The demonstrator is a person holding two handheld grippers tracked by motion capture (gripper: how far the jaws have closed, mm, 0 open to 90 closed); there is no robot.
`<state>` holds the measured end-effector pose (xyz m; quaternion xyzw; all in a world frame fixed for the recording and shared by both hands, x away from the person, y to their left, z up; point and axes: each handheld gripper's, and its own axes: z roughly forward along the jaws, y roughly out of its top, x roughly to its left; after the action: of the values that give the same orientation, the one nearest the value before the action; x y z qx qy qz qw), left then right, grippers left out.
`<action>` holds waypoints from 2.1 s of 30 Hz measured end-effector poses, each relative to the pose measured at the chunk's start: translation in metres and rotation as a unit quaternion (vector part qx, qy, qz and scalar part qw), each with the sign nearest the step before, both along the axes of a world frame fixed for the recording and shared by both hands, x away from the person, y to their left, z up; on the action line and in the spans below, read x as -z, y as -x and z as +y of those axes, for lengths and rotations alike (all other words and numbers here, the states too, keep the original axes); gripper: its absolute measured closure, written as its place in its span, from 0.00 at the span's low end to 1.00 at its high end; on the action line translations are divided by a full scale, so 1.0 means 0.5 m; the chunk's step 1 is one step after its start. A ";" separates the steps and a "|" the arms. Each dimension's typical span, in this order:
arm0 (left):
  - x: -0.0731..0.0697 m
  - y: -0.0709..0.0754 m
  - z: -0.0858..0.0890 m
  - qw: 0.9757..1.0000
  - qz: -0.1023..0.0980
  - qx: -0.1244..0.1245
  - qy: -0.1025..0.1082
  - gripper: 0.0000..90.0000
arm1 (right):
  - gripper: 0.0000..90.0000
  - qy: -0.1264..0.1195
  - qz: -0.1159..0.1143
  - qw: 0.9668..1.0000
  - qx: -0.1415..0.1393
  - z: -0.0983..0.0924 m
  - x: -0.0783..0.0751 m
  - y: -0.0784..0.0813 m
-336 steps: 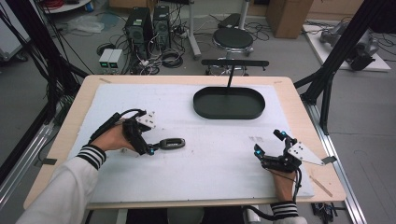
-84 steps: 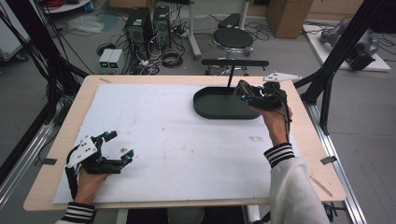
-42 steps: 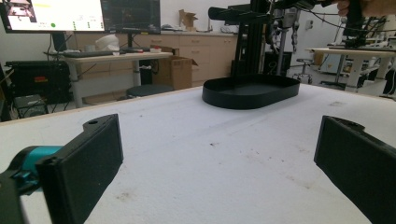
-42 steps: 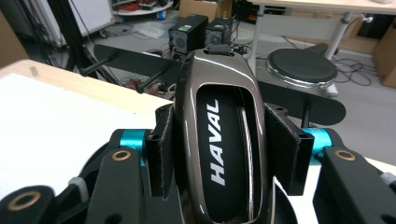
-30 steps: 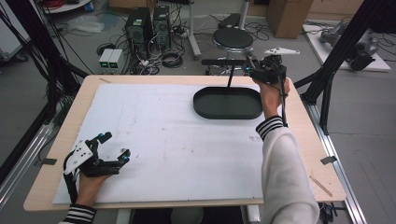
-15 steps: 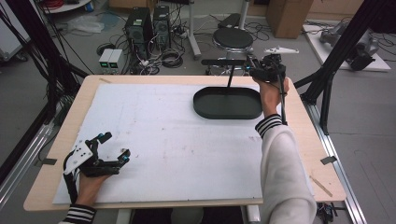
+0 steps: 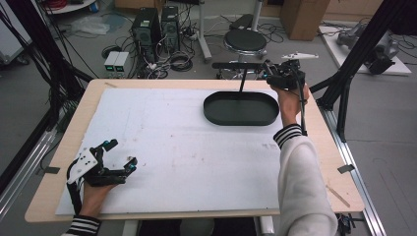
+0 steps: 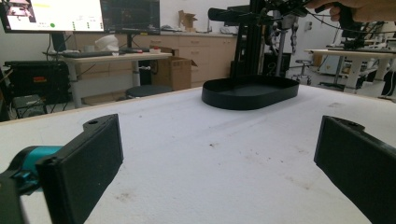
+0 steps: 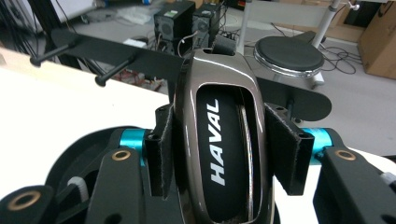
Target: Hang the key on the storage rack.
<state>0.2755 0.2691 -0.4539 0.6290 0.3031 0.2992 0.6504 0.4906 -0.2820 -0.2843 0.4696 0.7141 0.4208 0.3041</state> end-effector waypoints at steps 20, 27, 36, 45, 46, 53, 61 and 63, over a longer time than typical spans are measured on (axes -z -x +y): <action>0.000 0.001 0.000 1.000 -0.001 0.000 -0.002 0.02 | 0.53 -0.016 0.021 1.000 0.009 -0.035 0.066 0.019; 0.000 0.001 0.000 1.000 -0.001 0.000 -0.002 0.02 | 0.54 -0.025 0.038 0.999 0.013 -0.041 0.102 0.009; 0.000 0.001 -0.001 1.000 -0.001 0.000 -0.003 0.02 | 0.53 -0.032 0.049 0.998 0.011 -0.038 0.136 -0.010; 0.000 0.001 -0.002 1.000 -0.003 -0.001 -0.004 0.02 | 0.33 -0.045 0.070 0.996 -0.012 -0.041 0.149 -0.019; 0.000 0.001 -0.002 1.000 -0.003 -0.001 -0.004 0.02 | 0.28 -0.056 0.081 0.995 -0.015 -0.043 0.149 -0.017; 0.000 0.001 -0.002 1.000 -0.004 -0.001 -0.005 0.02 | 0.00 -0.080 0.054 0.994 -0.057 -0.047 0.140 0.043; -0.001 0.002 -0.005 1.000 -0.002 -0.008 -0.011 0.02 | 0.00 -0.104 -0.018 0.983 -0.147 -0.071 0.115 0.169; -0.001 0.002 -0.006 1.000 -0.003 -0.010 -0.014 0.02 | 0.00 -0.103 -0.030 0.979 -0.171 -0.074 0.118 0.204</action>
<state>0.2744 0.2660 -0.4534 0.6341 0.3032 0.3112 0.6396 0.3887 -0.3192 -0.3434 0.3566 0.7271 0.5519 0.1991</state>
